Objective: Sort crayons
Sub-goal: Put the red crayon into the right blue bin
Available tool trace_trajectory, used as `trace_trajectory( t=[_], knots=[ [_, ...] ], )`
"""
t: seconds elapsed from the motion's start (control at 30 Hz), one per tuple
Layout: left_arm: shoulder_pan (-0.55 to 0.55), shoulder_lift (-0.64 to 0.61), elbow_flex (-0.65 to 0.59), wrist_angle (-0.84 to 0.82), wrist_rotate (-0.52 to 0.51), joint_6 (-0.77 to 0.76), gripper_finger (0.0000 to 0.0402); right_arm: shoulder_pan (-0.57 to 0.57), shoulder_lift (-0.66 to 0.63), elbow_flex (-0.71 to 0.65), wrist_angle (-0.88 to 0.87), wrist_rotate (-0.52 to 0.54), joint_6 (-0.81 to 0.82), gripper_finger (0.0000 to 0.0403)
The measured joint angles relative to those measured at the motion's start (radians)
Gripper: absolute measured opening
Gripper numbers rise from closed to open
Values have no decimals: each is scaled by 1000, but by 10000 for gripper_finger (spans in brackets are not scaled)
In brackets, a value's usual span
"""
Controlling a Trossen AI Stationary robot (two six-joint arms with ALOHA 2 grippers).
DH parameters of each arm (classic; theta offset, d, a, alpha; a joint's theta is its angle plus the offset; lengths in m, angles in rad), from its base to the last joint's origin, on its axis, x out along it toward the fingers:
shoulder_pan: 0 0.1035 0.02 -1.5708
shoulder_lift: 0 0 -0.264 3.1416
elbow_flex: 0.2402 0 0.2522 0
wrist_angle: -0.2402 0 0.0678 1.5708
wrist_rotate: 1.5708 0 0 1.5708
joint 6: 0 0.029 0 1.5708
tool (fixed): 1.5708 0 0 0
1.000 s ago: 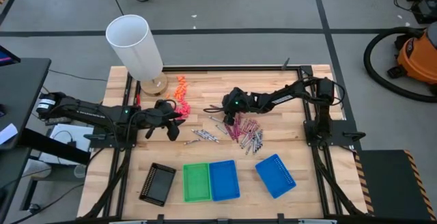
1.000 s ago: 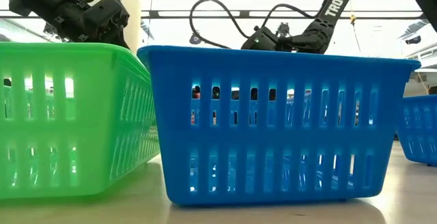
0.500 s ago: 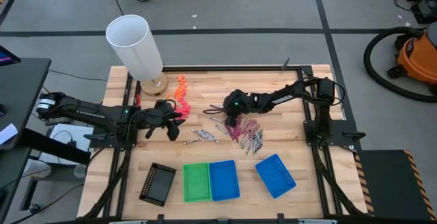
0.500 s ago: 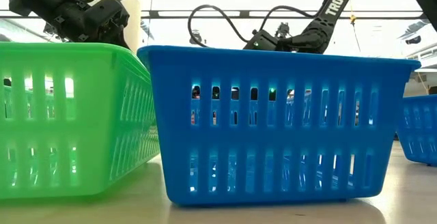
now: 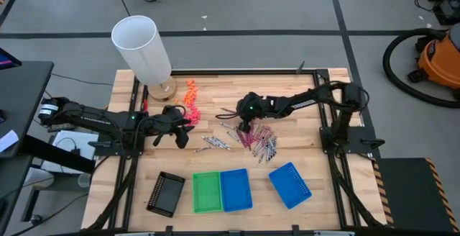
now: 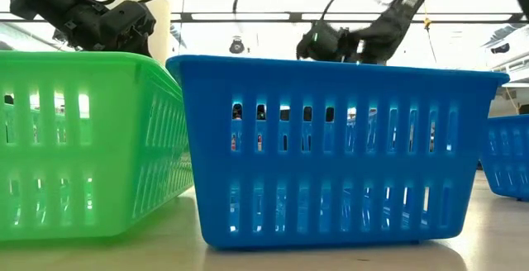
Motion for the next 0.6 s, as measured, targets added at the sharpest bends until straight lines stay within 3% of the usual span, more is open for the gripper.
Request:
trace_trajectory(
  t=[0.23, 0.6],
  knots=[
    [0, 0, 0, -3, 0, -4, 155, 94, -134, 1, -120, -174, 19, 33],
    [0, 0, 0, -3, 0, -18, 155, 352, -342, 1, -472, -82, 283, 34]
  ],
)
